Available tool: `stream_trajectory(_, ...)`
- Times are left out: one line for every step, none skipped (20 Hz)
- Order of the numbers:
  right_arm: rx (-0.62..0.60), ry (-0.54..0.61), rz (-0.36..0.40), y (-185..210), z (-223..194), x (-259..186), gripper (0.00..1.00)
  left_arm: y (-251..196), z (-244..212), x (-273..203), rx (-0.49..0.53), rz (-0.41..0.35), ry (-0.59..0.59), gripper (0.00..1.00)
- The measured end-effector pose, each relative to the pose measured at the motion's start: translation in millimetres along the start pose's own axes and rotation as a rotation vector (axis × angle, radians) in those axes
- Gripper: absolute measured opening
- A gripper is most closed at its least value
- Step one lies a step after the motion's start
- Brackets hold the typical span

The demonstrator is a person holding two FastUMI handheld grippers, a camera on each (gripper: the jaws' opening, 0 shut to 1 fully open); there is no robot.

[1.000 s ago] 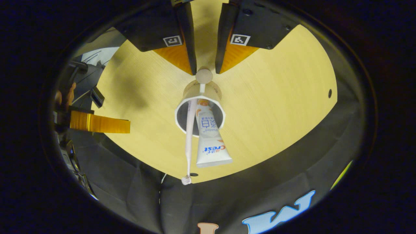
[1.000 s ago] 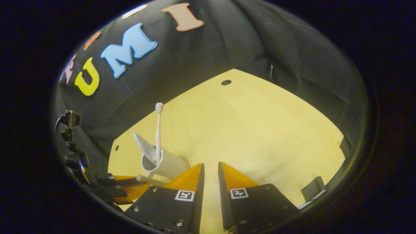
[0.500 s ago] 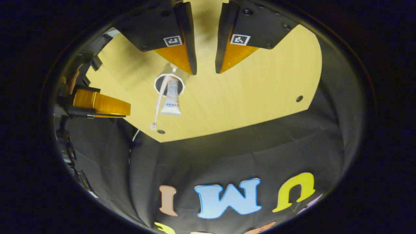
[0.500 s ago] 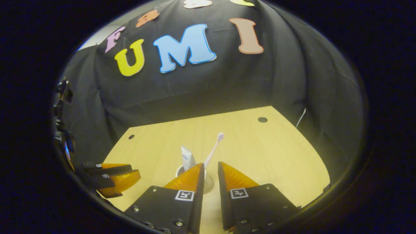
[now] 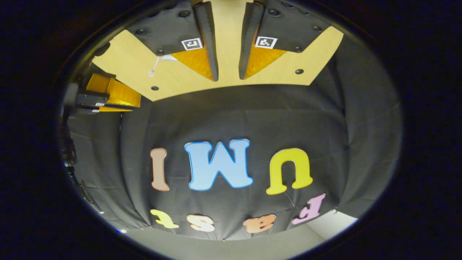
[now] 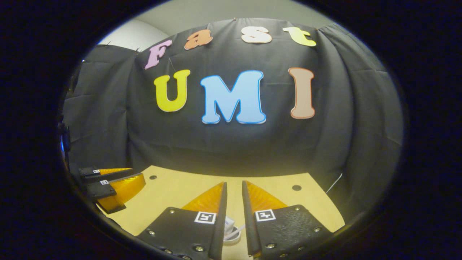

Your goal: Put the toothbrush and toothpaste on the desktop into the cup, then pick up the cup and place it on the coaster on the desktop.

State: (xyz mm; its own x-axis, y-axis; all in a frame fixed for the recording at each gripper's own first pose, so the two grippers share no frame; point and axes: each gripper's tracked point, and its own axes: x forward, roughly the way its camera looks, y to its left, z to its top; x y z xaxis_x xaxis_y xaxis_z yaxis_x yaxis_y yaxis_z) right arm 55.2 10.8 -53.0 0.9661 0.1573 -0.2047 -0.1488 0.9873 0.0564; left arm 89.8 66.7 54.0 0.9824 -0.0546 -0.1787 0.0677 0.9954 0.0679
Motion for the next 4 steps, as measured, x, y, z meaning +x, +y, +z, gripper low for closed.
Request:
stream_trajectory(-0.001,-0.025,-0.001,1.5,9.3,-0.5,0.25,3.2,8.2,-1.3,0.001,0.009,-0.025,0.43)
stream_trajectory(0.0,-0.045,-0.003,2.2,17.5,-0.6,0.25,6.4,17.0,-2.6,0.001,0.016,-0.047,0.42)
stream_trajectory(0.001,-0.065,-0.007,2.3,25.4,-1.1,0.25,9.2,26.2,-2.7,-0.001,0.025,-0.068,0.42)
stream_trajectory(0.006,-0.081,-0.01,2.0,31.7,-0.6,0.25,12.1,34.2,-2.0,-0.007,0.033,-0.092,0.42)
